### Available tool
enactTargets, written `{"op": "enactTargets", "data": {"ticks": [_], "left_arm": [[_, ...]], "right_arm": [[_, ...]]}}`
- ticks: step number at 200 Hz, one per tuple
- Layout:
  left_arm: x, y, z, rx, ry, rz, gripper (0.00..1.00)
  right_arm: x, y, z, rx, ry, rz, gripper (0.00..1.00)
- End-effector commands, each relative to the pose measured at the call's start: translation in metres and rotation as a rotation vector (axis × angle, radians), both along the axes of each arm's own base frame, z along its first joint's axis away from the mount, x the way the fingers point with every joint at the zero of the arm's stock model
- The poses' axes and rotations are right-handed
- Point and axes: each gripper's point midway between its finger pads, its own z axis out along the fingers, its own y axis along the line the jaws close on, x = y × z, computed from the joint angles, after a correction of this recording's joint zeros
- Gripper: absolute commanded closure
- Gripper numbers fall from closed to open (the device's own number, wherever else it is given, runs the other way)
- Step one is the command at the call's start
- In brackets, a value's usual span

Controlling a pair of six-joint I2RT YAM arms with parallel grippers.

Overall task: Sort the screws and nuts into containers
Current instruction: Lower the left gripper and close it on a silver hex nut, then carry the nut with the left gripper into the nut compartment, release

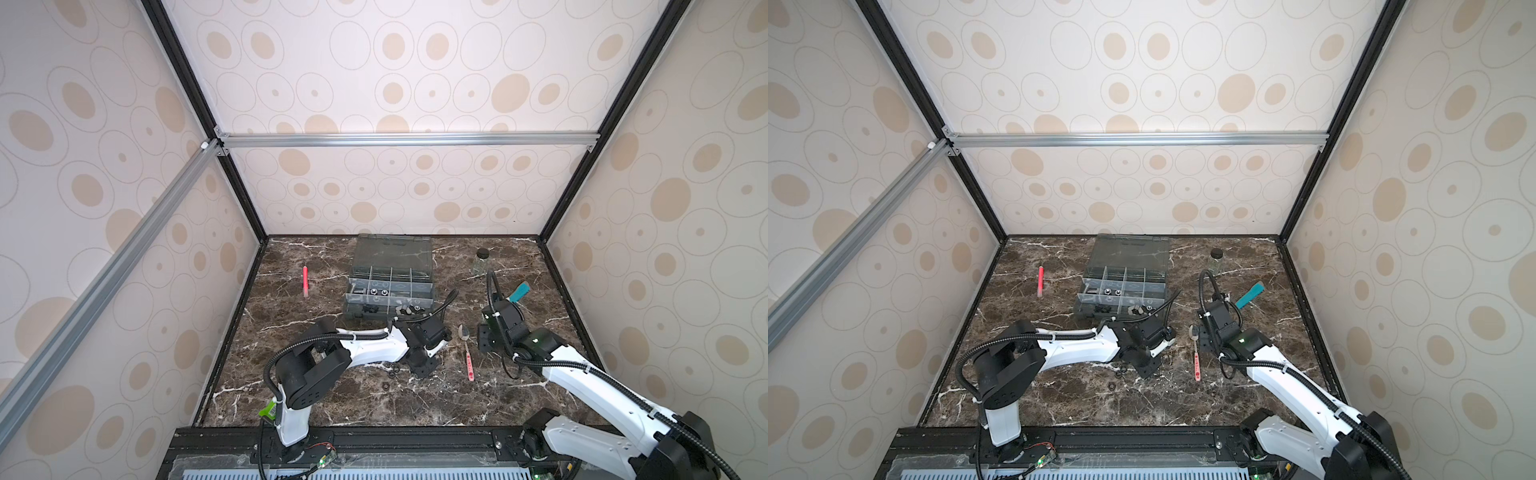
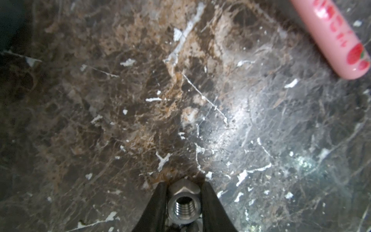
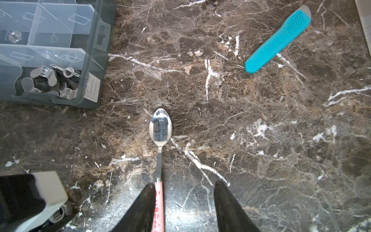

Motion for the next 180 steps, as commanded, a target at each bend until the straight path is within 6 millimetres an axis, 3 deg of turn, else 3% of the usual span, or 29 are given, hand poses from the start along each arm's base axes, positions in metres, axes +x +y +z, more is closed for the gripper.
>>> {"op": "enactTargets", "data": {"ticks": [1,43,74,103,136,162,180], "left_arm": [[-0.001,-0.003,0.002,0.022,-0.007,-0.017,0.75],[0.003,-0.001,0.006,0.016,-0.036,-0.002,0.80],[0.022,0.006,0.037,-0.027,-0.144,0.019,0.82],[0.068,0.027,0.076,-0.088,-0.235,0.125,0.83],[0.136,0.061,0.116,-0.161,-0.311,0.282,0.83],[0.183,0.090,0.134,-0.173,-0.348,0.368,0.81],[0.210,0.109,0.135,-0.176,-0.351,0.417,0.81]], "right_arm": [[-0.005,-0.010,-0.004,-0.018,0.009,-0.034,0.49],[-0.005,-0.010,-0.005,-0.011,0.010,-0.044,0.49],[-0.007,-0.013,-0.004,-0.009,0.002,-0.053,0.49],[-0.009,-0.015,-0.004,-0.003,-0.005,-0.064,0.49],[-0.012,-0.015,-0.004,0.008,-0.003,-0.071,0.49],[-0.016,-0.019,0.000,-0.001,-0.006,-0.074,0.49],[-0.019,-0.023,0.002,0.000,-0.015,-0.080,0.49]]}}
